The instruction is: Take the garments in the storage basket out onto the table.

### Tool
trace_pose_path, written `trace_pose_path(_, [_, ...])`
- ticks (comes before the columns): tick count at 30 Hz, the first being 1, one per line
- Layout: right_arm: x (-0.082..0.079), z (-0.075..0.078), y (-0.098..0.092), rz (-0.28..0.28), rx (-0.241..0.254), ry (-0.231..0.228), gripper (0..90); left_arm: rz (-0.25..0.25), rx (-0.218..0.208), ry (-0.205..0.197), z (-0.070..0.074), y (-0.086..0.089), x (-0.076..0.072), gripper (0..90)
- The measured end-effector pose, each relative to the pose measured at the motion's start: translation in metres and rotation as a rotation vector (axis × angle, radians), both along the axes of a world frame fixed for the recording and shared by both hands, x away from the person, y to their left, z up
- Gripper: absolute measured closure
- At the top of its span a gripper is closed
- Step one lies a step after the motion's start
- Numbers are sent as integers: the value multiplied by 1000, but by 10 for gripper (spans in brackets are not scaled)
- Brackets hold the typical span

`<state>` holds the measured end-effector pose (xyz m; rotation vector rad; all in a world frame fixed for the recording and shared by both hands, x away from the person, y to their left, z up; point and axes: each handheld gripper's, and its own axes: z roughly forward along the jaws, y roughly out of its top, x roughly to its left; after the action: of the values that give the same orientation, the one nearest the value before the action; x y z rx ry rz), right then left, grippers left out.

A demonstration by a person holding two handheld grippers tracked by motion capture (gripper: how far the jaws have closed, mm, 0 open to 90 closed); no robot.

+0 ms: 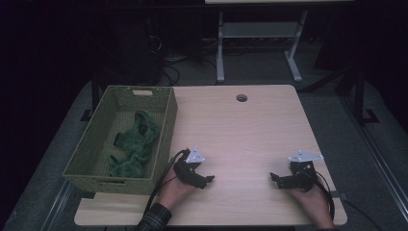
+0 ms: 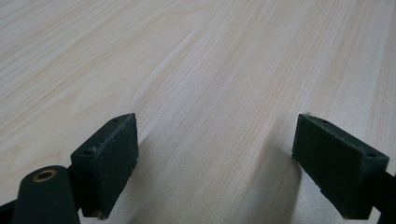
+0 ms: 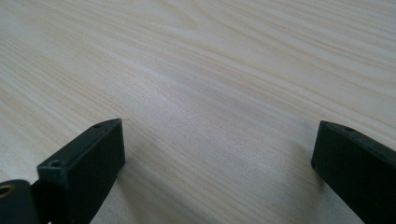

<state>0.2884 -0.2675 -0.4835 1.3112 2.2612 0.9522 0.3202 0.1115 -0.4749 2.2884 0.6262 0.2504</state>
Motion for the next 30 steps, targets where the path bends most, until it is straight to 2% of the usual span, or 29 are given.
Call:
trace_pose_path(3, [0, 0, 0, -1, 0, 1, 23, -1, -17, -3, 4, 1, 0, 139])
trace_pose_path(6, [0, 0, 0, -1, 0, 0, 22, -6, -16, -6, 8, 1, -1, 138])
trace_pose_path(15, [0, 0, 0, -1, 0, 2, 23, -30, -39, 14, 19, 2, -5, 140])
trace_pose_path(19, [0, 0, 0, -1, 1, 2, 23, -41, -23, 19, 21, 1, -6, 139])
trace_pose_path(23, [0, 0, 0, -1, 2, 2, 23, -42, -35, 32, 27, 0, -7, 140])
trace_pose_path(24, [0, 0, 0, -1, 2, 3, 23, -46, -18, 31, 29, 0, -7, 140])
trace_pose_path(27, [0, 0, 0, -1, 2, 2, 23, -47, -30, 48, 34, 0, -7, 144])
trace_pose_path(30, [0, 0, 0, -1, 2, 3, 23, -51, -24, 42, 37, -1, -7, 144])
